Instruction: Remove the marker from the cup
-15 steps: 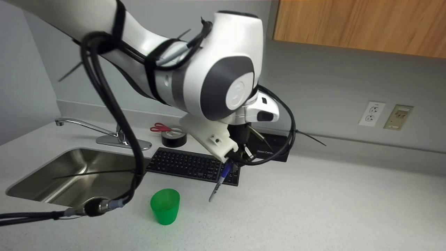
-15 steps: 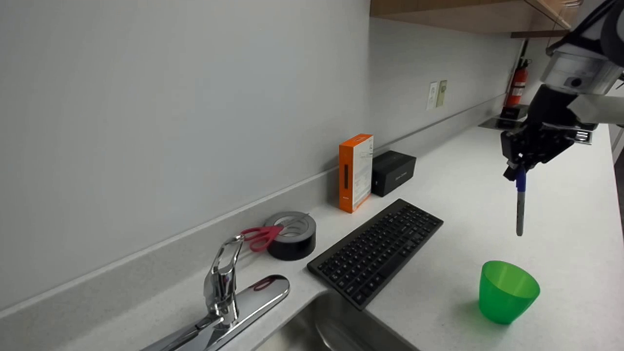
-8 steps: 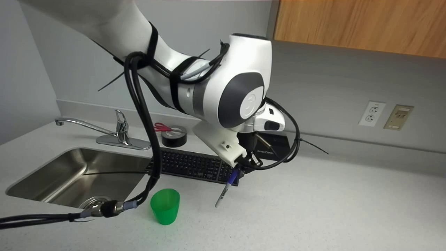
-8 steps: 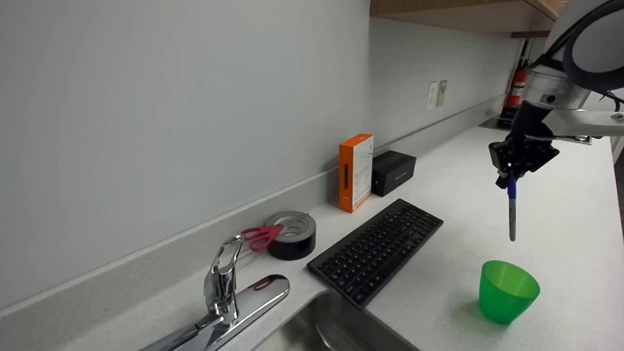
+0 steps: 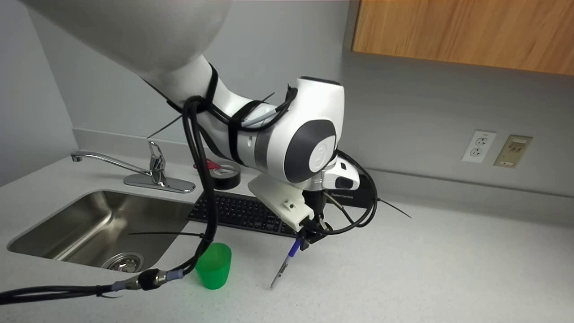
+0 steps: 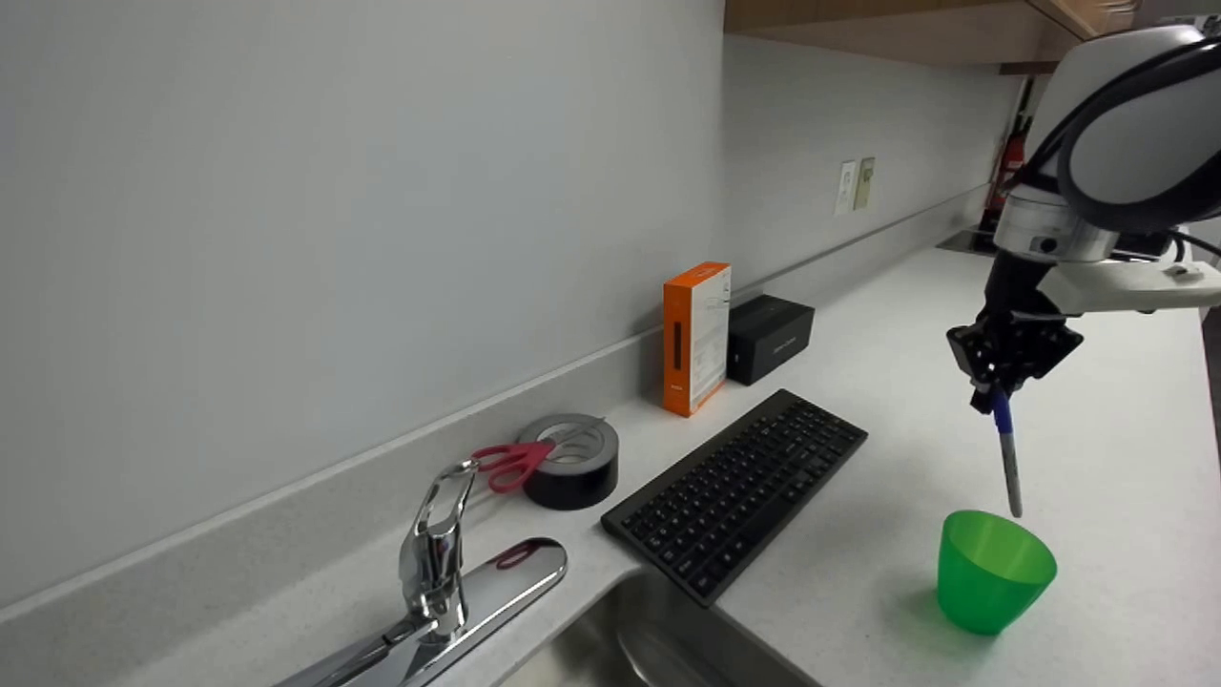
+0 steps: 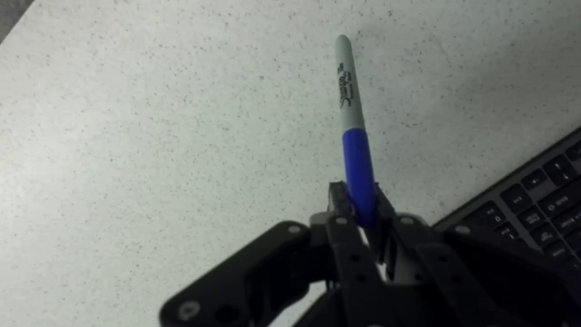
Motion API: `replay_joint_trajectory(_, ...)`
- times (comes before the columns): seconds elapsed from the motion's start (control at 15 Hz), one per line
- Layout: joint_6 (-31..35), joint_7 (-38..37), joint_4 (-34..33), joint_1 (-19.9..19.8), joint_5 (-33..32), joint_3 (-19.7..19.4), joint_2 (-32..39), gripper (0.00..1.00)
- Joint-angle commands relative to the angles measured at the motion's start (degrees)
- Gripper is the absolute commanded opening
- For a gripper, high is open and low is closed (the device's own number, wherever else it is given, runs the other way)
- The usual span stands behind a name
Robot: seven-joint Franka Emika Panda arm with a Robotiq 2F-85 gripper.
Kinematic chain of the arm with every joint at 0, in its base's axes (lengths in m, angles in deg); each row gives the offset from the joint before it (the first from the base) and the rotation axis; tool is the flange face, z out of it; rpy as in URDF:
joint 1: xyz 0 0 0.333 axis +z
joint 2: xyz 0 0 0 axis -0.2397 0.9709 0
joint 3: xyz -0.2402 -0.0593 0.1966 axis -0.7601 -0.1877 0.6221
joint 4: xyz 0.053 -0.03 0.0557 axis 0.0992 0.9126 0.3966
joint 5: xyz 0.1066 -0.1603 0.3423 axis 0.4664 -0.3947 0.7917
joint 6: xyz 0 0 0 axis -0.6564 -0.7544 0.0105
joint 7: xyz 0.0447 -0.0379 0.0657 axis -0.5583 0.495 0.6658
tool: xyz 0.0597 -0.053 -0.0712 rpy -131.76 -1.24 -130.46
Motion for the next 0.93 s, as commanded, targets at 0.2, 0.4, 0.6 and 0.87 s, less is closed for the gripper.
replay_joint_trajectory(0.2,-3.3,-2.7,-12.3,1.3,3.0,-0.8,15.3,0.03)
replay_joint_trajectory(0.4,-2.5,-3.4,-17.6,1.2,6.3,-0.8,21.2,0.03)
replay_joint_trajectory(0.6,-2.9,-3.9,-20.8,1.1,7.6,-1.3,24.0,0.37)
replay_joint_trajectory(0.87,-2.2,-3.8,-22.9,0.5,9.0,-1.9,25.0,0.61)
